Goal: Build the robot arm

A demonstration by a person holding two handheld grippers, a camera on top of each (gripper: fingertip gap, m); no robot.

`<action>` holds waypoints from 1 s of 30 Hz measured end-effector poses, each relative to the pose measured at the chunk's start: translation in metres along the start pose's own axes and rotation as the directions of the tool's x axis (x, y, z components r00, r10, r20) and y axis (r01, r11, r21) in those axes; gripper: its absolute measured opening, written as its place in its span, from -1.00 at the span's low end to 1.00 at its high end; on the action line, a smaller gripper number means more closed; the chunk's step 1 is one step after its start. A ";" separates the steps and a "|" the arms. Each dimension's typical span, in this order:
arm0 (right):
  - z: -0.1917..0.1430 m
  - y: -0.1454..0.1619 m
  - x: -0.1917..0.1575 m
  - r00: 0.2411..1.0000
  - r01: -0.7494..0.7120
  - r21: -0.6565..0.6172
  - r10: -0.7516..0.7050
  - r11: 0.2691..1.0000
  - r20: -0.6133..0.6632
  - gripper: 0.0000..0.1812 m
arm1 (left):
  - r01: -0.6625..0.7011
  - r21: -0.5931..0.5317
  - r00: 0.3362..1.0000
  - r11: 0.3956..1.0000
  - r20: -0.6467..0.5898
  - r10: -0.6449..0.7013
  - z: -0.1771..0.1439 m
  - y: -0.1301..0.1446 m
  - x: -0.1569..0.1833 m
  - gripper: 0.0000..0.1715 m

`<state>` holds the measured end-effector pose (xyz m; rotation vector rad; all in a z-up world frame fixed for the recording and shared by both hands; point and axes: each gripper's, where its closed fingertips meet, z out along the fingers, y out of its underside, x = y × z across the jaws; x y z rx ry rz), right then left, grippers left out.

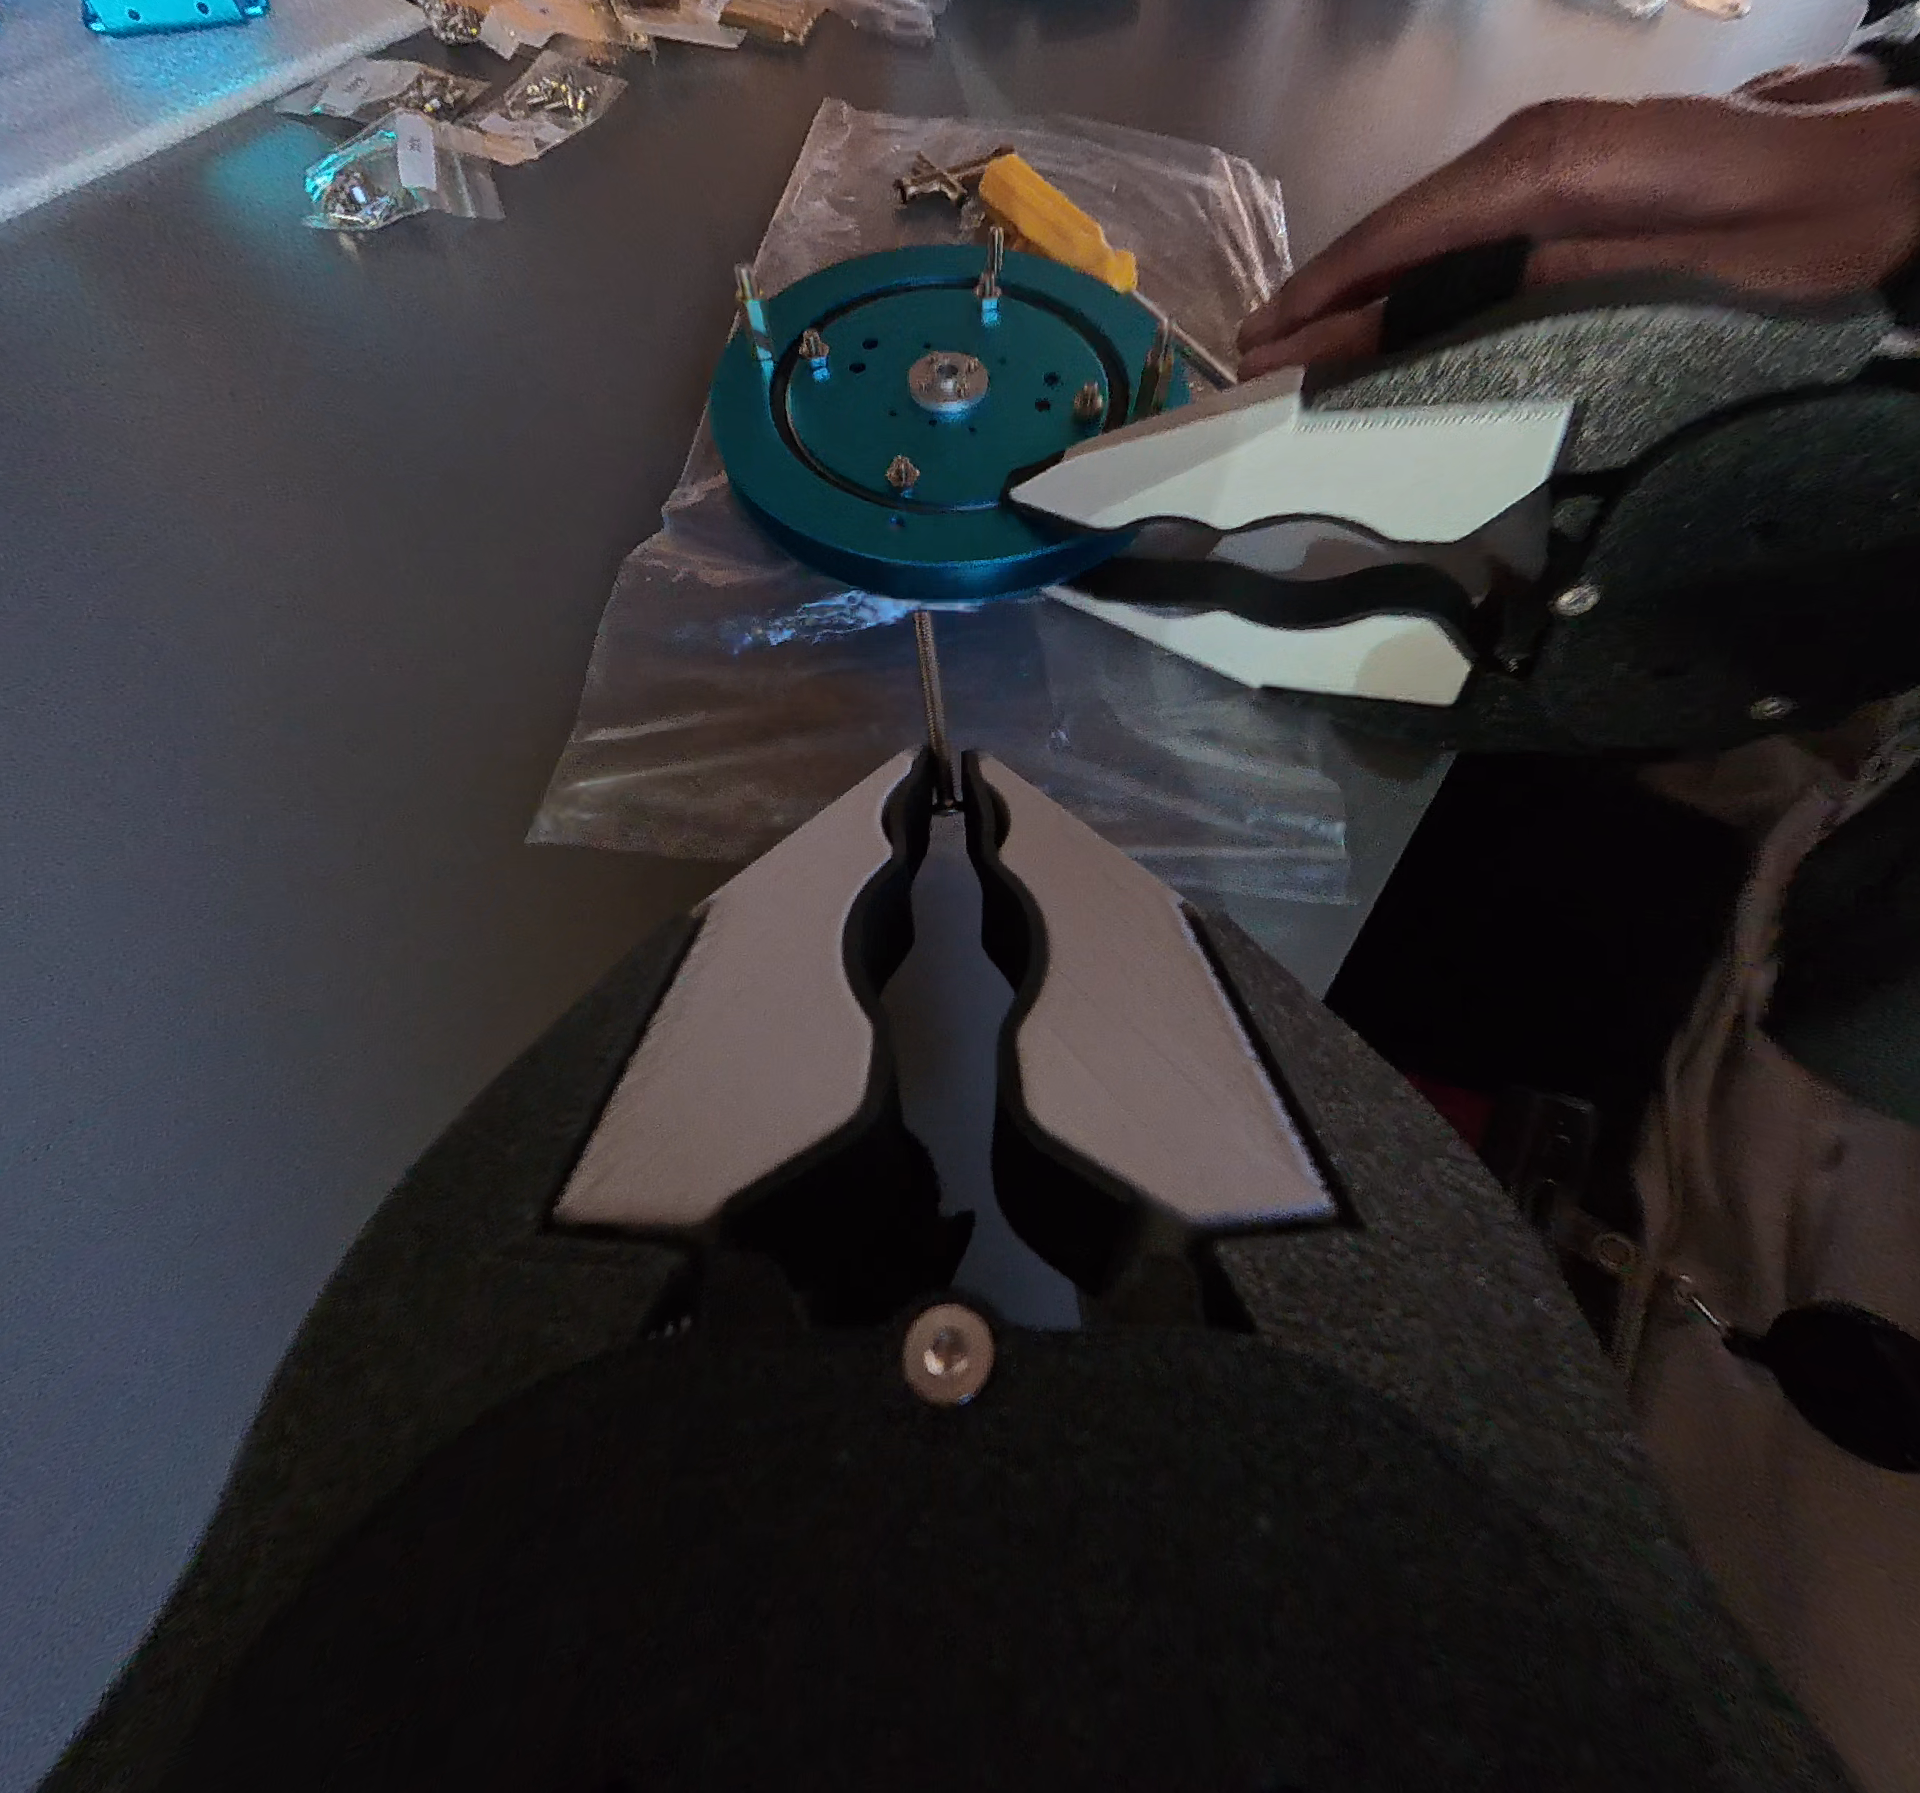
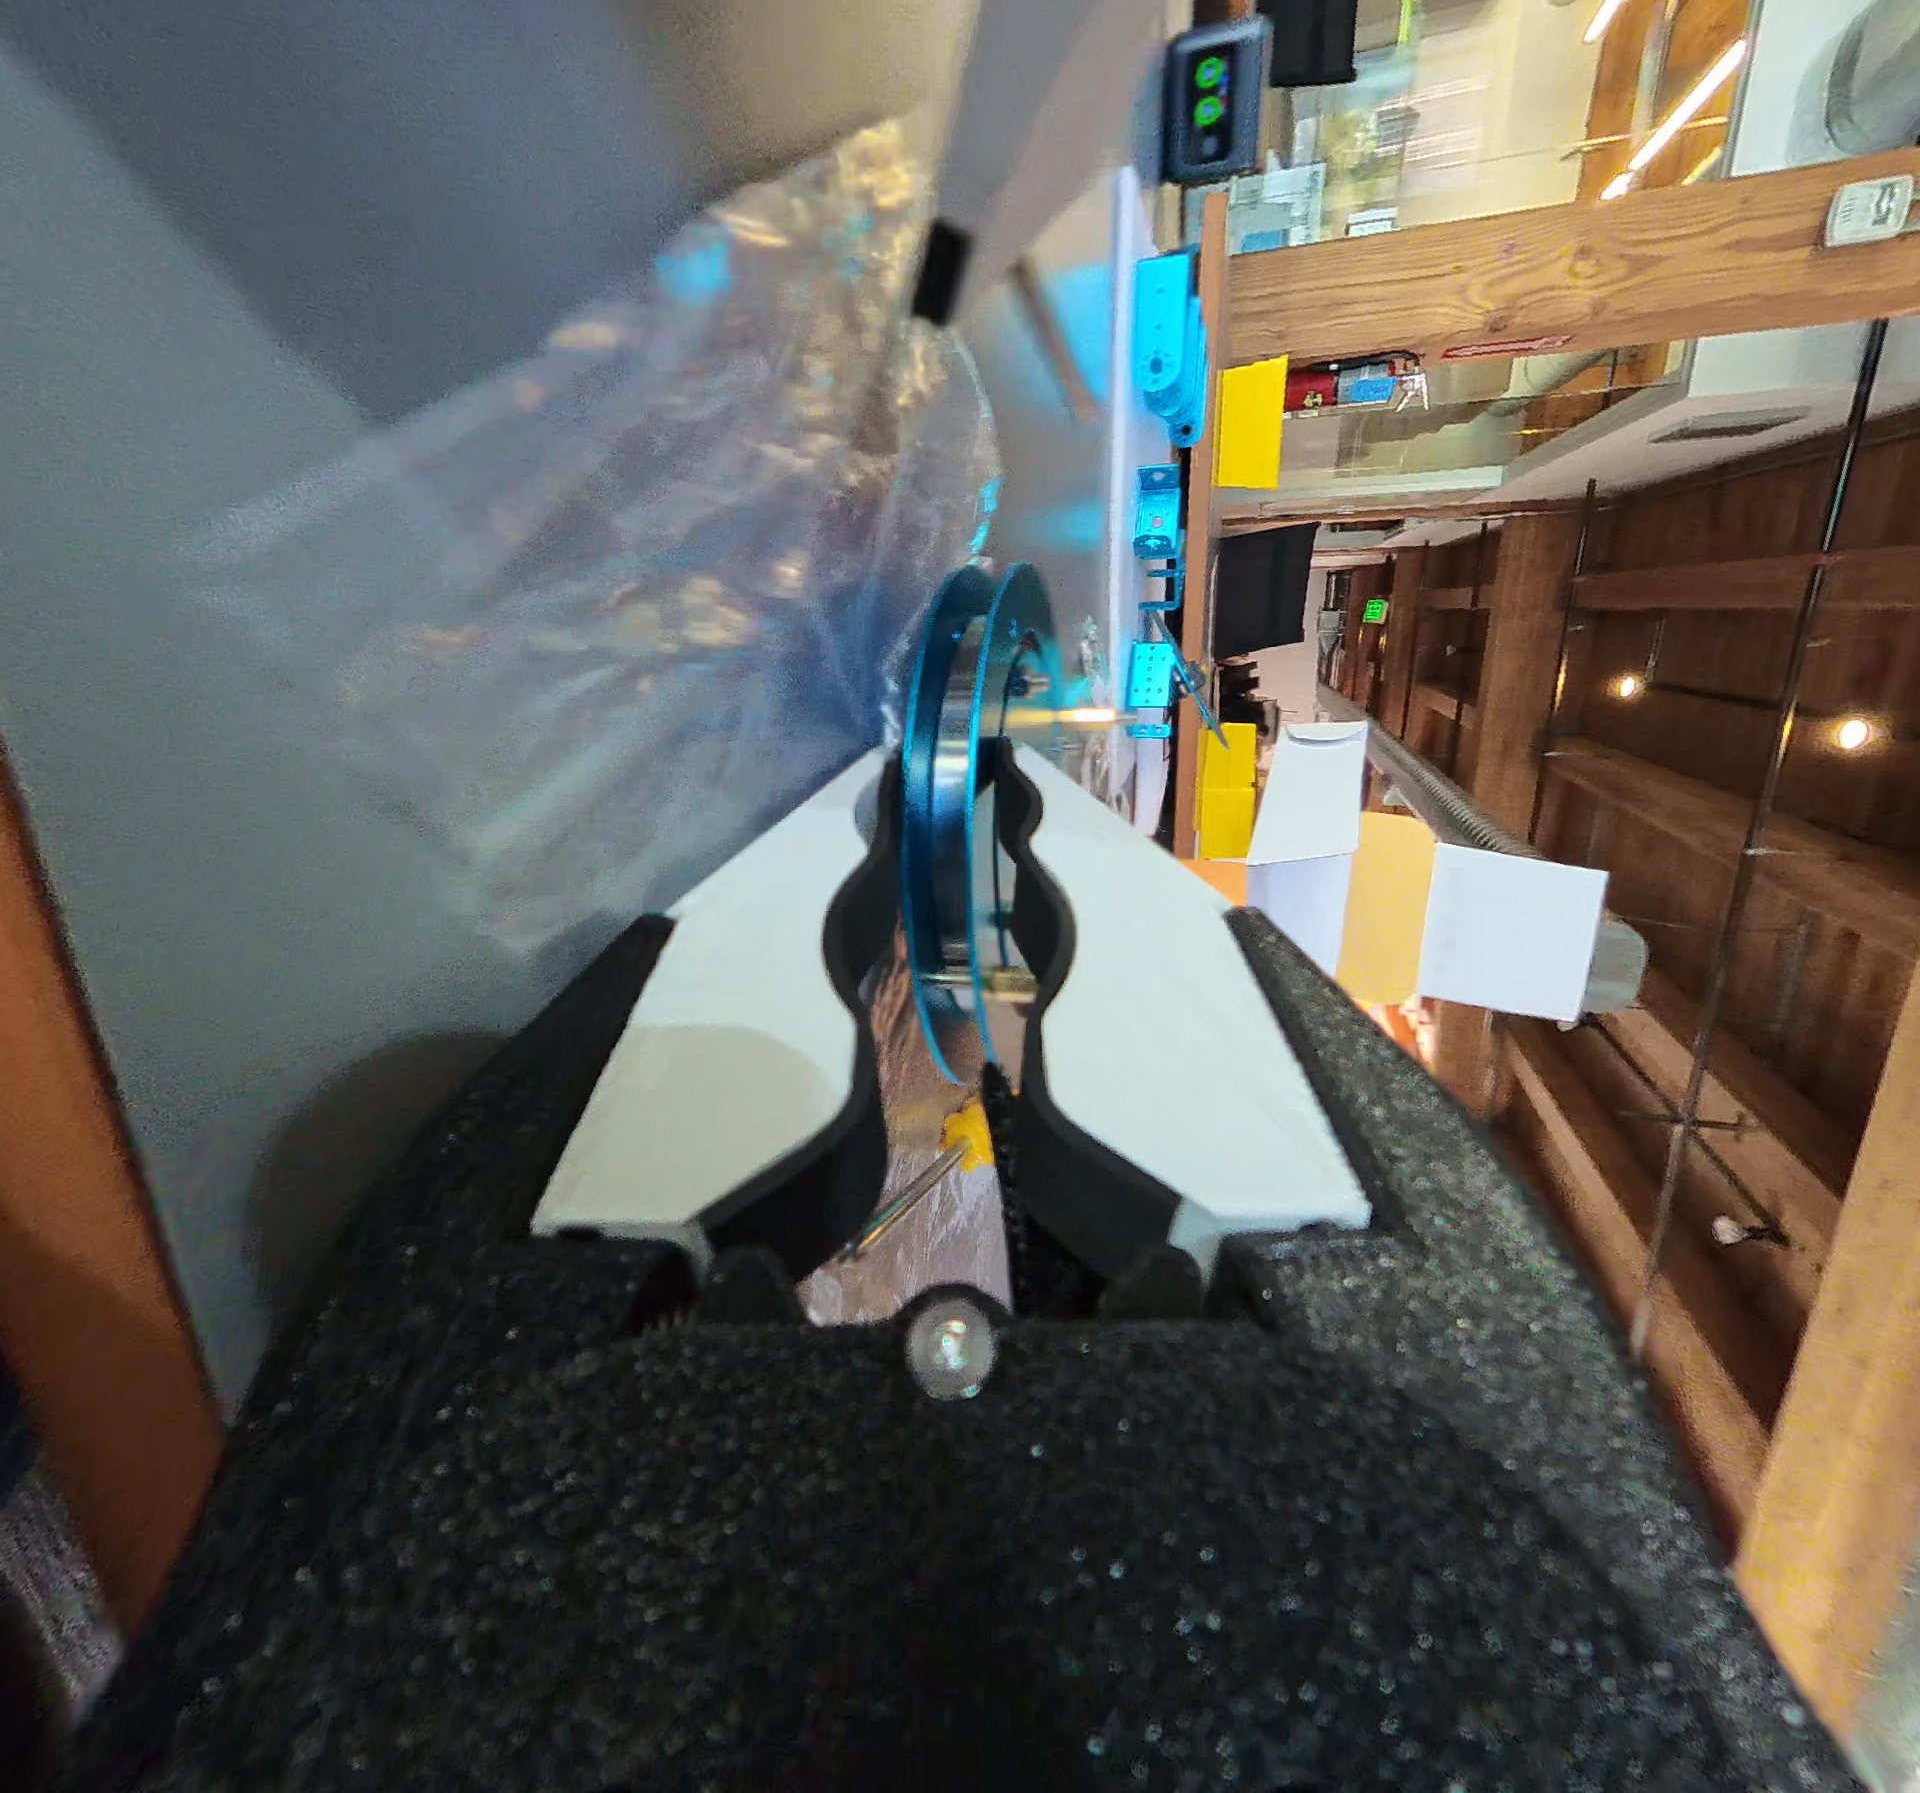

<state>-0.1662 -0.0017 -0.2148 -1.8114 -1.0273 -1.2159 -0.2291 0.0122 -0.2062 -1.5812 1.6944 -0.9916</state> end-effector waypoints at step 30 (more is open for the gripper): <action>-0.008 0.018 0.054 0.773 -0.616 0.072 0.585 0.784 0.246 -0.85 | 0.071 0.089 0.996 0.994 -0.061 -0.065 0.047 -0.052 0.003 -0.96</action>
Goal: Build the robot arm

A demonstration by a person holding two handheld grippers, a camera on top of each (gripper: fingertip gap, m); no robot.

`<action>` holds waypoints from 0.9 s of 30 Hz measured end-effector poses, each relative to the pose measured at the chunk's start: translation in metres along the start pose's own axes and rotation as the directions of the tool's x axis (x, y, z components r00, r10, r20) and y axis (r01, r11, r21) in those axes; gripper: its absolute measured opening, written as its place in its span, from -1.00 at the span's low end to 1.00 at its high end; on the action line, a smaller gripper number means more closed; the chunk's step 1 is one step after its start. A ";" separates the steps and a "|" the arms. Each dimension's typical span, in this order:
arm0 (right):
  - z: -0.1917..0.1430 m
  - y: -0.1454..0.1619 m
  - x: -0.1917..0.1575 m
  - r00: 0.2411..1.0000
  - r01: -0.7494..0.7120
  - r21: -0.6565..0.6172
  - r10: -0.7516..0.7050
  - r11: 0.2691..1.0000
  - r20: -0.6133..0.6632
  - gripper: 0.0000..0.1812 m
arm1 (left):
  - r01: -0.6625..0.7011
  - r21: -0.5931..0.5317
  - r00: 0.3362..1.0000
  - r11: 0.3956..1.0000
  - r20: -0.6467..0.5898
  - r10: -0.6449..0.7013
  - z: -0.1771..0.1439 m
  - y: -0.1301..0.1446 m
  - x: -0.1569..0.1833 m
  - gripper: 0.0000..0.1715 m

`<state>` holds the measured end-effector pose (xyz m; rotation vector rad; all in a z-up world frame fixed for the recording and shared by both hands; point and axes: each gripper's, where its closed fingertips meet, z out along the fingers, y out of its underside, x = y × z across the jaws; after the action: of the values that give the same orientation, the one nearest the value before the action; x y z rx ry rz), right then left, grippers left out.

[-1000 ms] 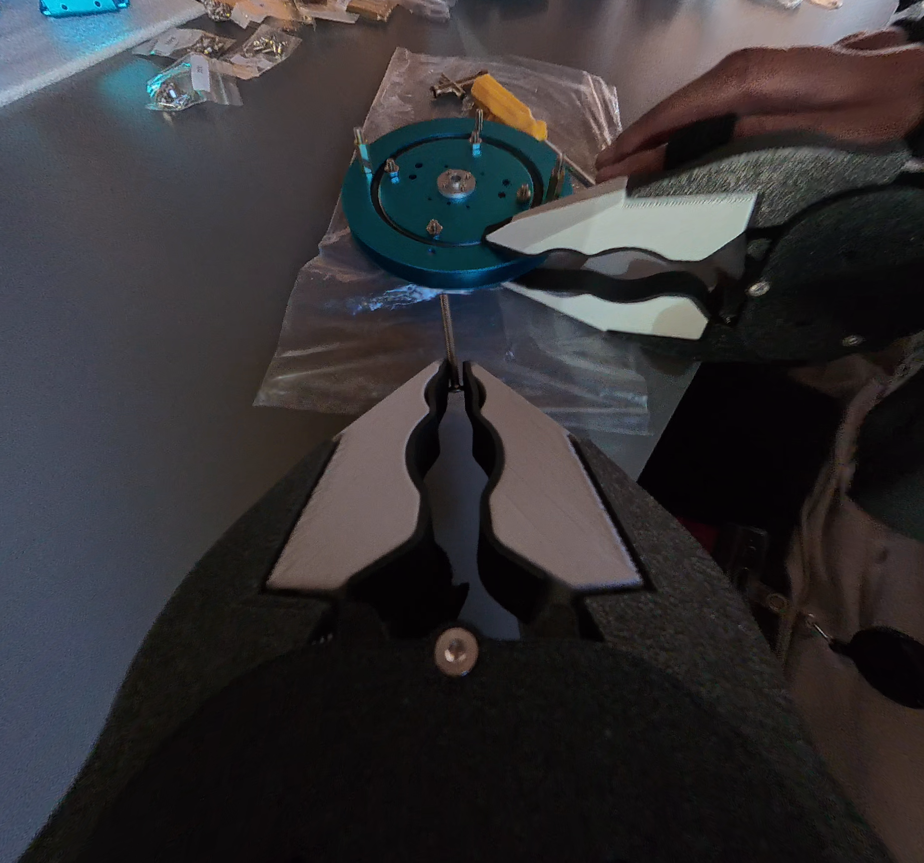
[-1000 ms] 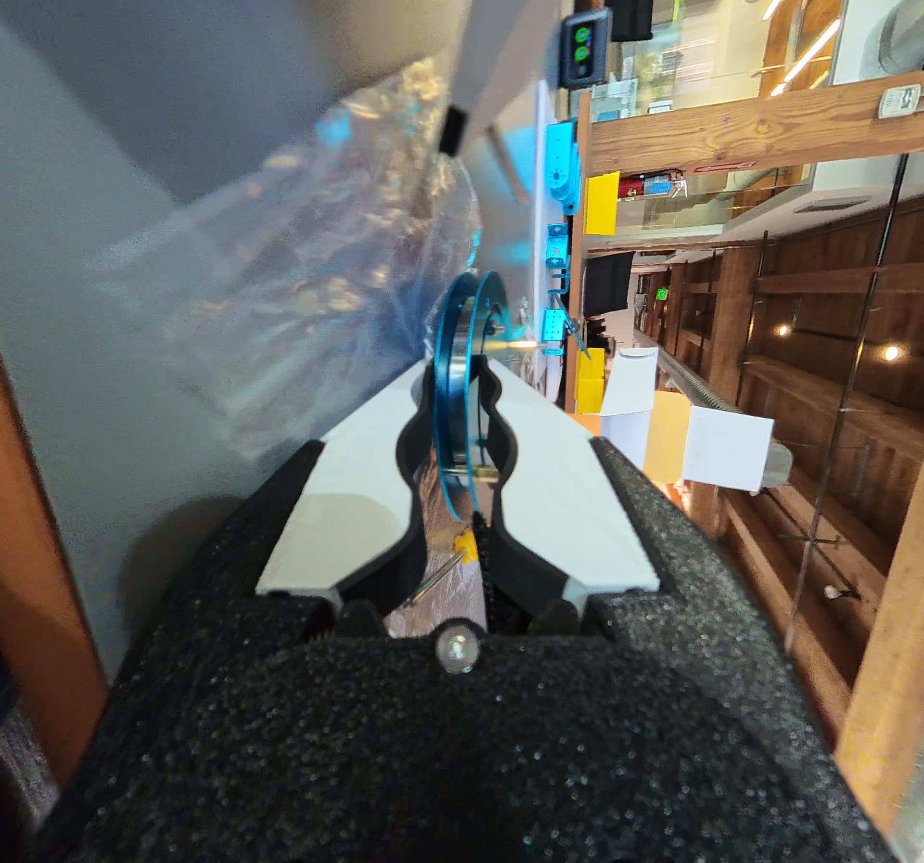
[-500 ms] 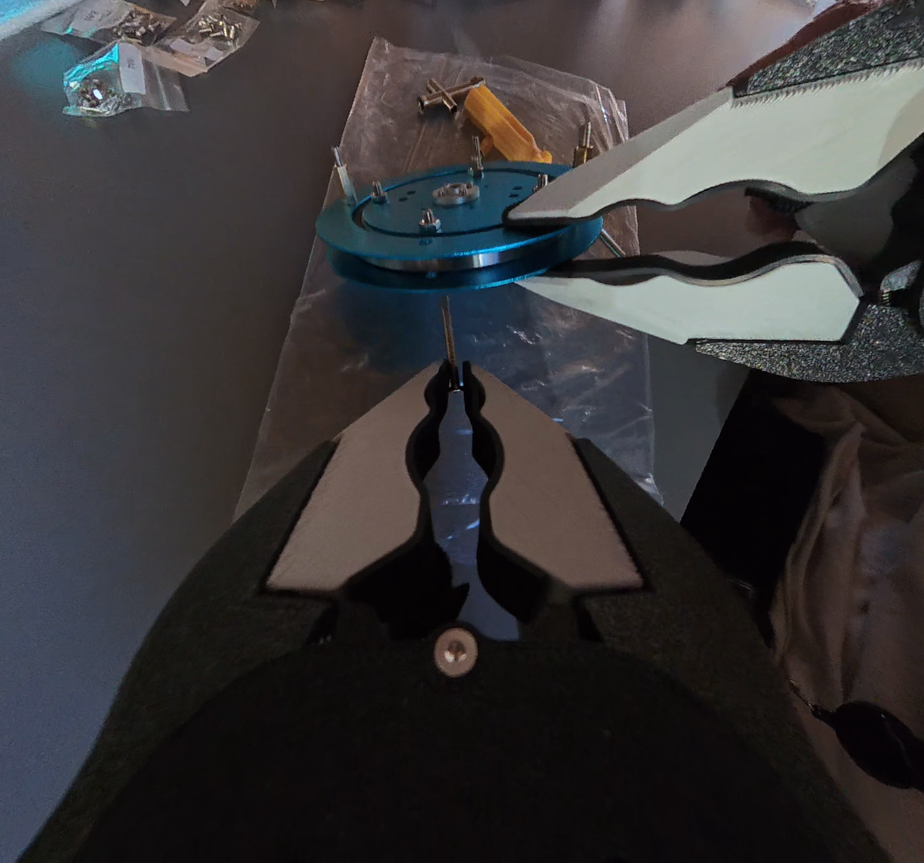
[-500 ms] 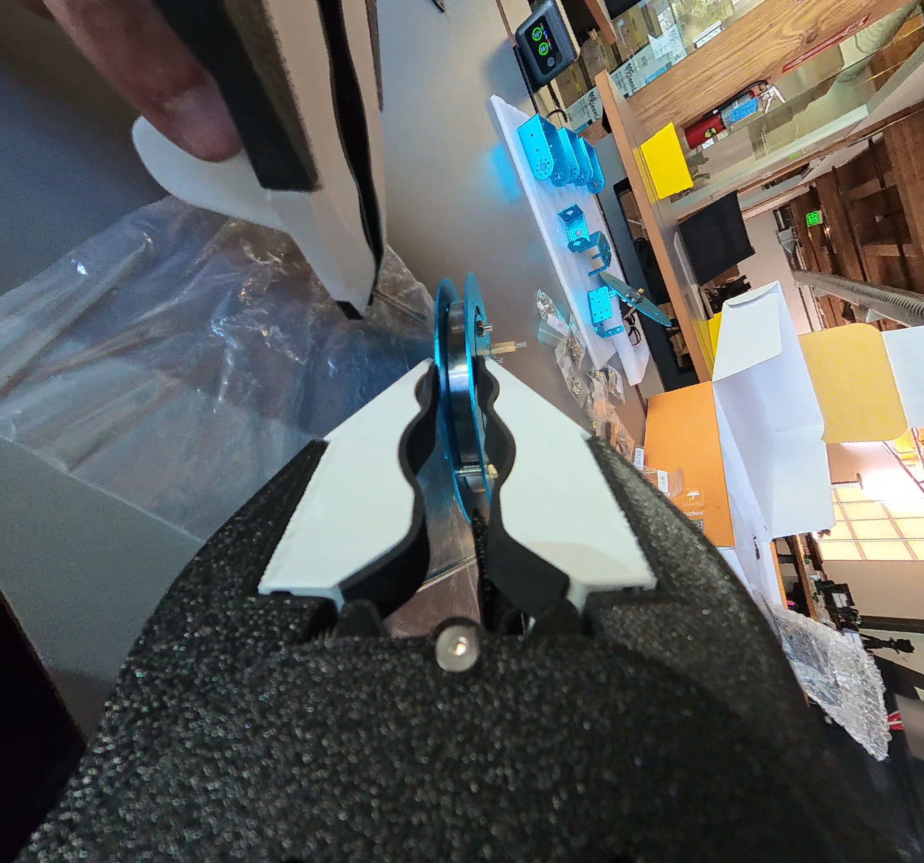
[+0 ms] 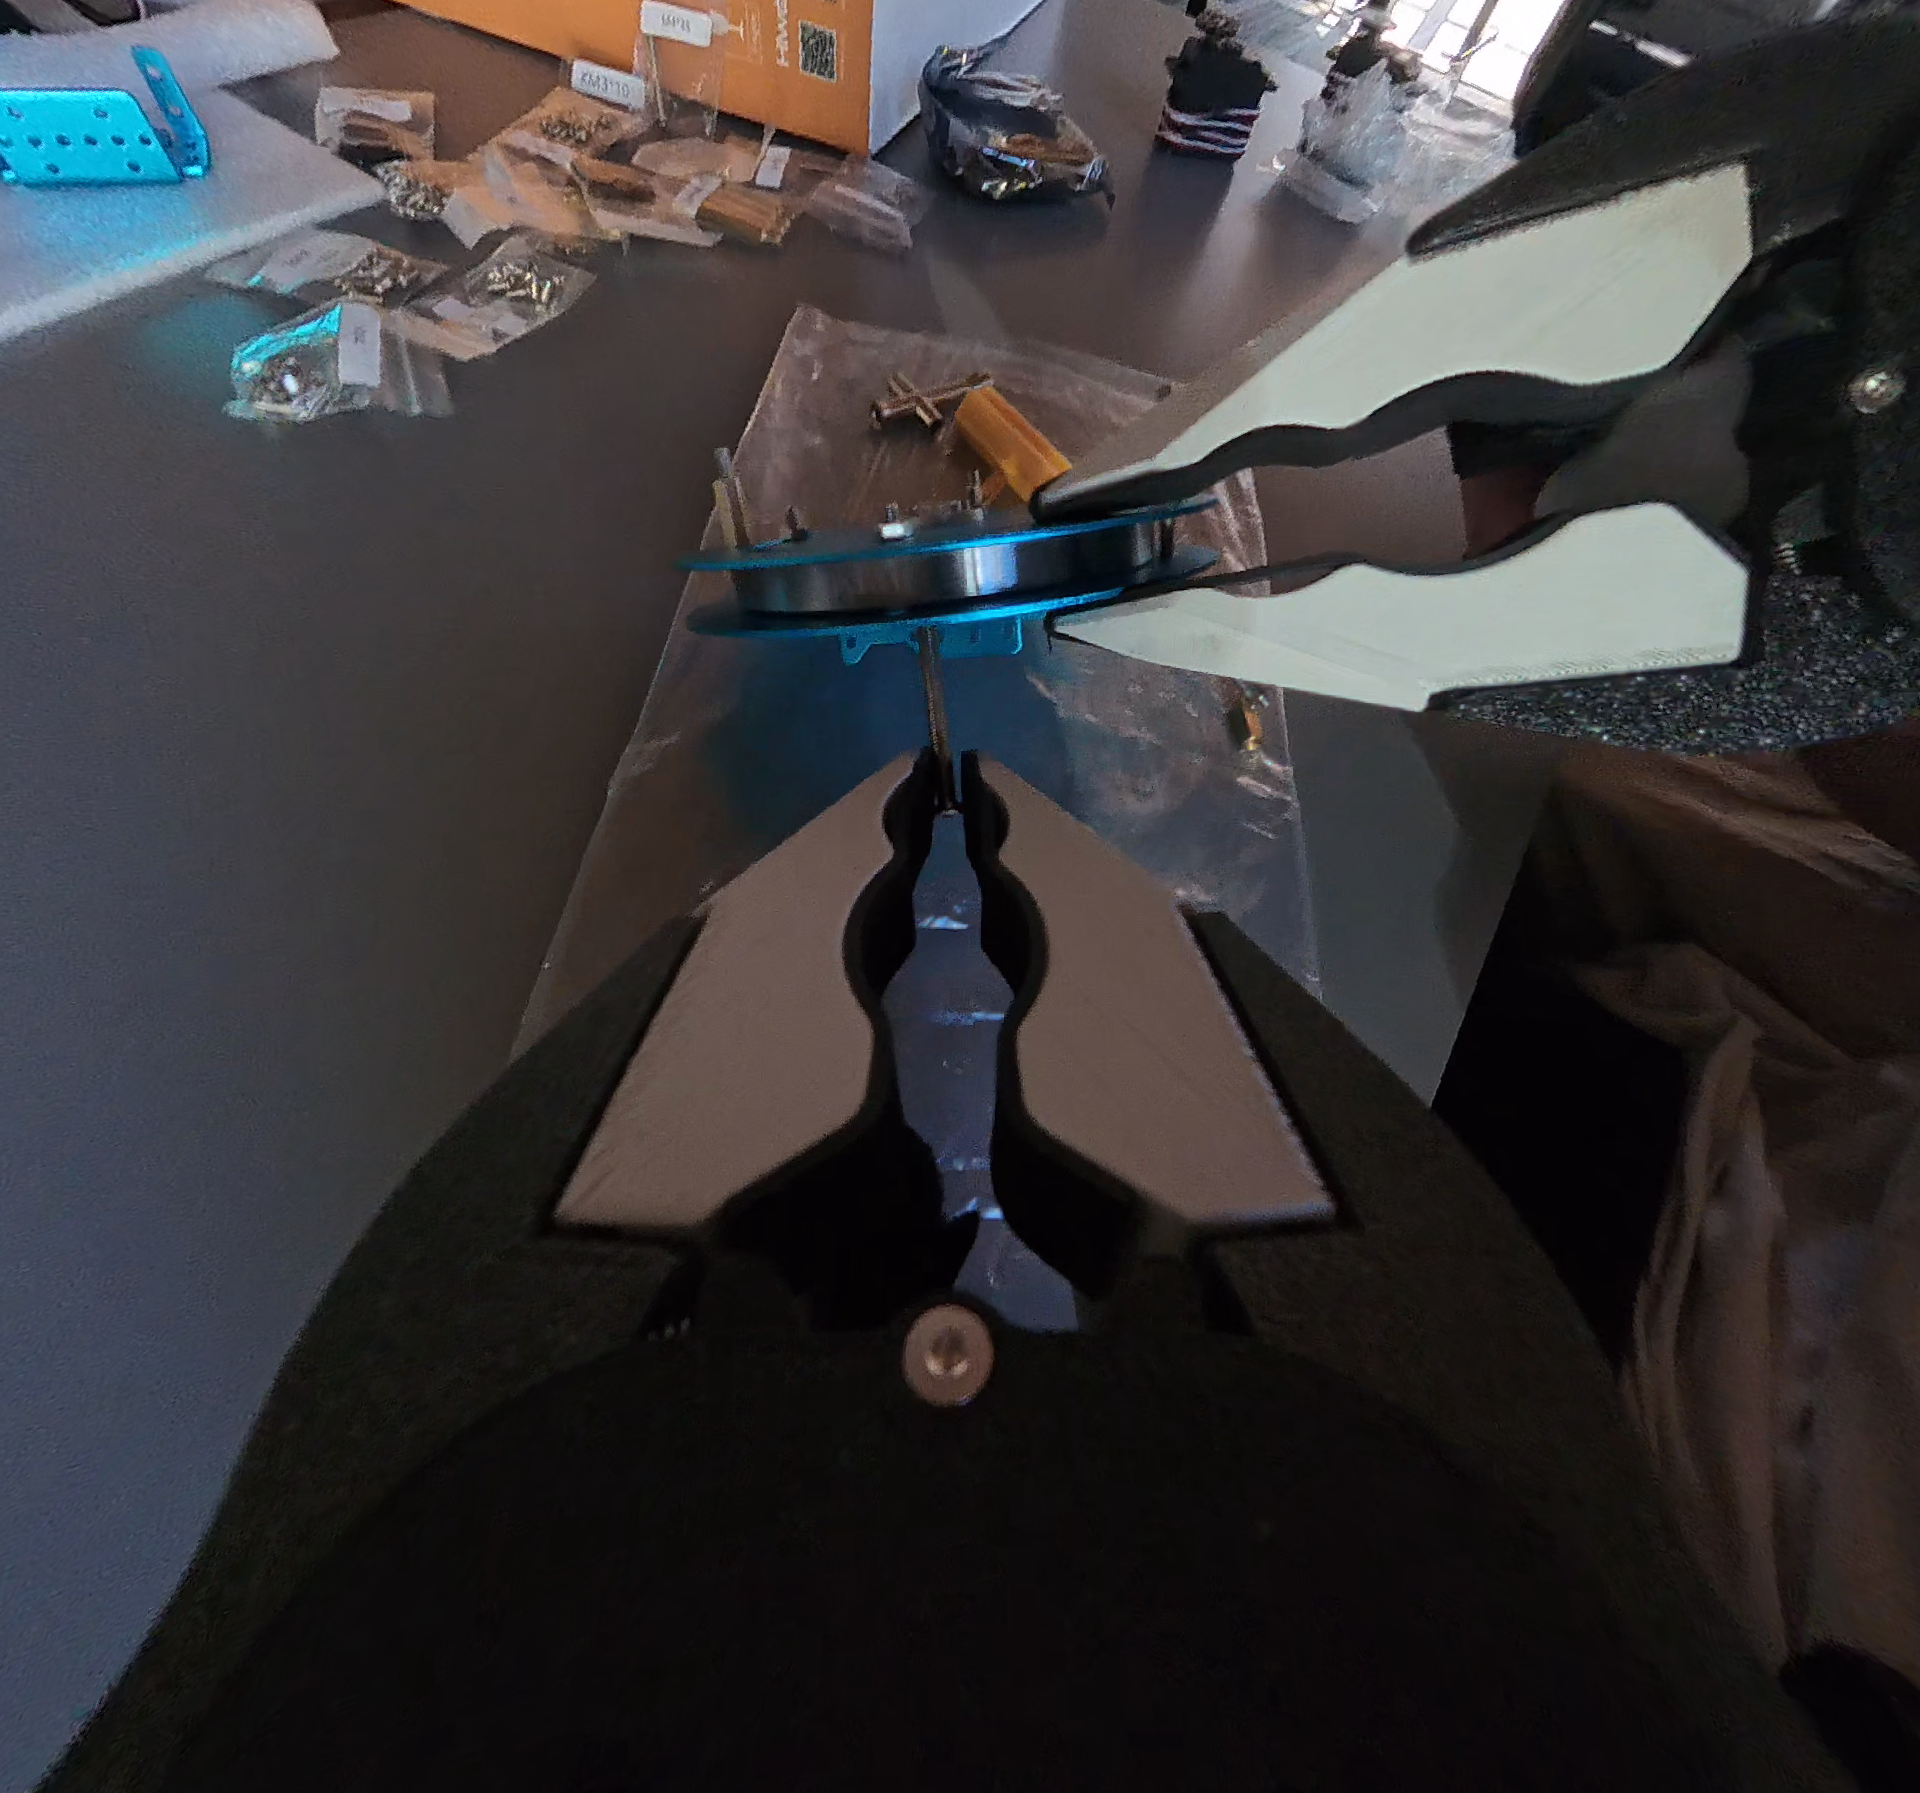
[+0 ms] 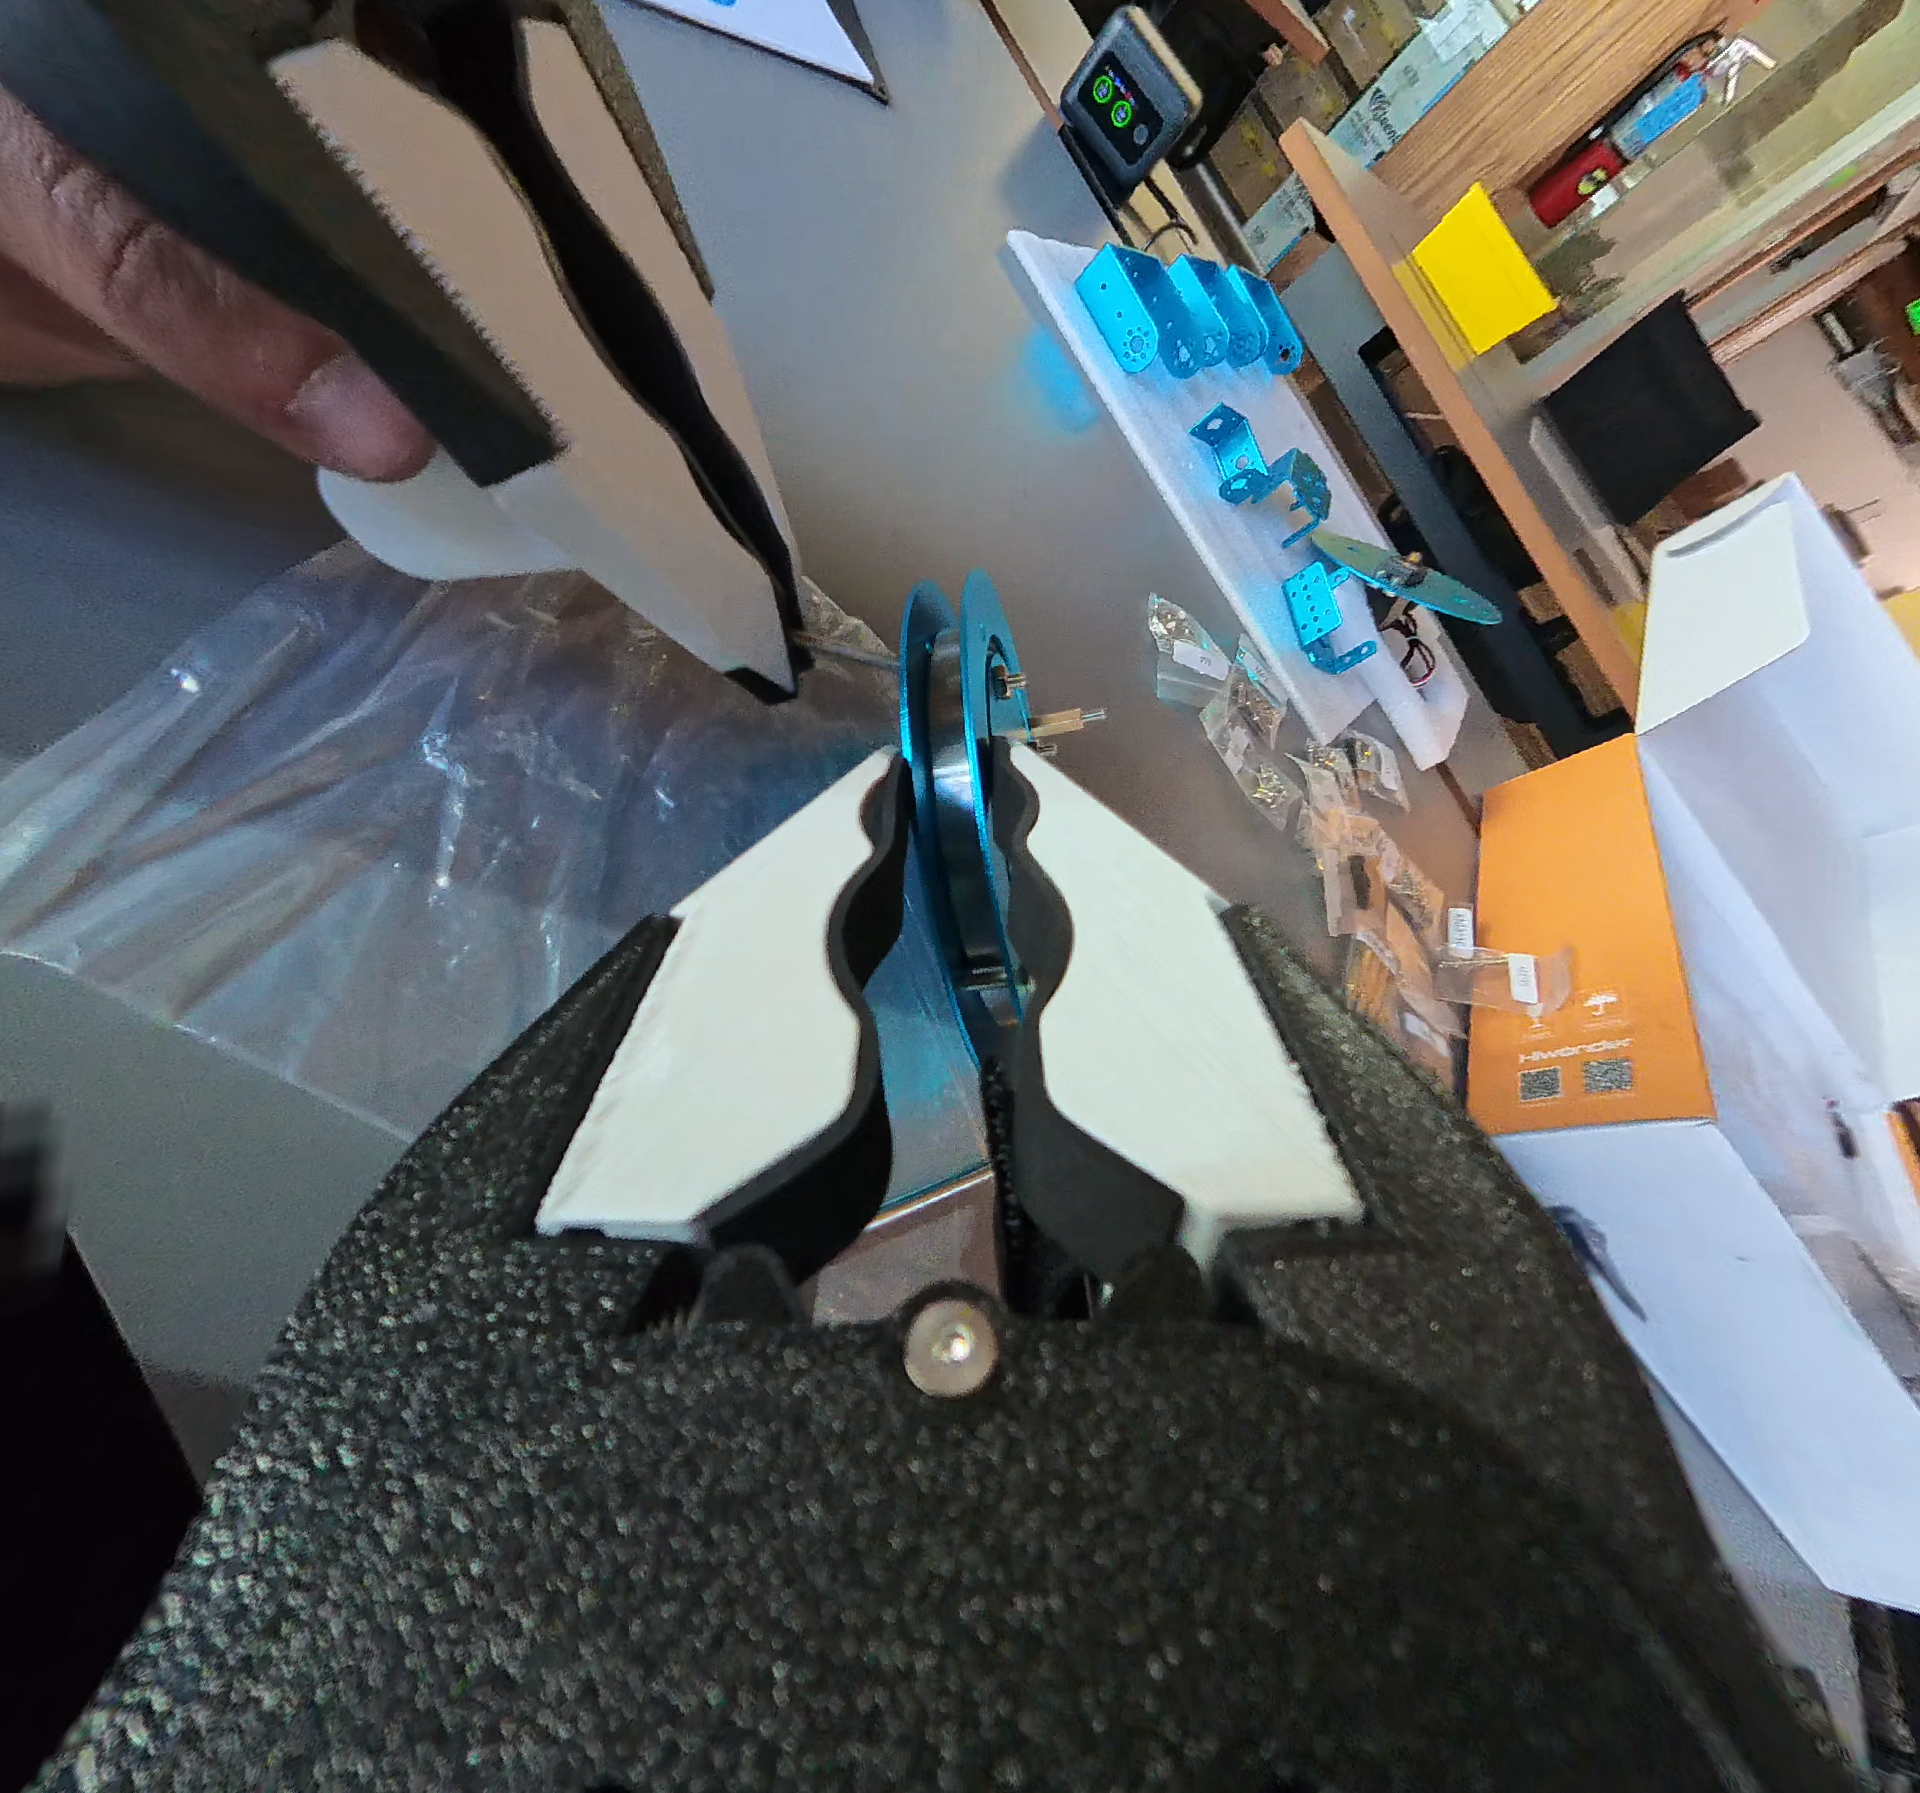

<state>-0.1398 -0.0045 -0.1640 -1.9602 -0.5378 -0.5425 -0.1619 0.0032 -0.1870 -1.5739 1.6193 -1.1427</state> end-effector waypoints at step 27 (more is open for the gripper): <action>-0.007 0.006 0.036 0.950 -0.269 0.039 0.259 0.962 0.174 -0.85 | 0.075 0.116 0.997 0.990 0.025 -0.079 0.015 -0.035 -0.002 -0.96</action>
<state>-0.1081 -0.0082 -0.1441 -1.9885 -0.3816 -0.1912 -0.1324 0.0050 -0.1633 -1.5831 1.4581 -1.2251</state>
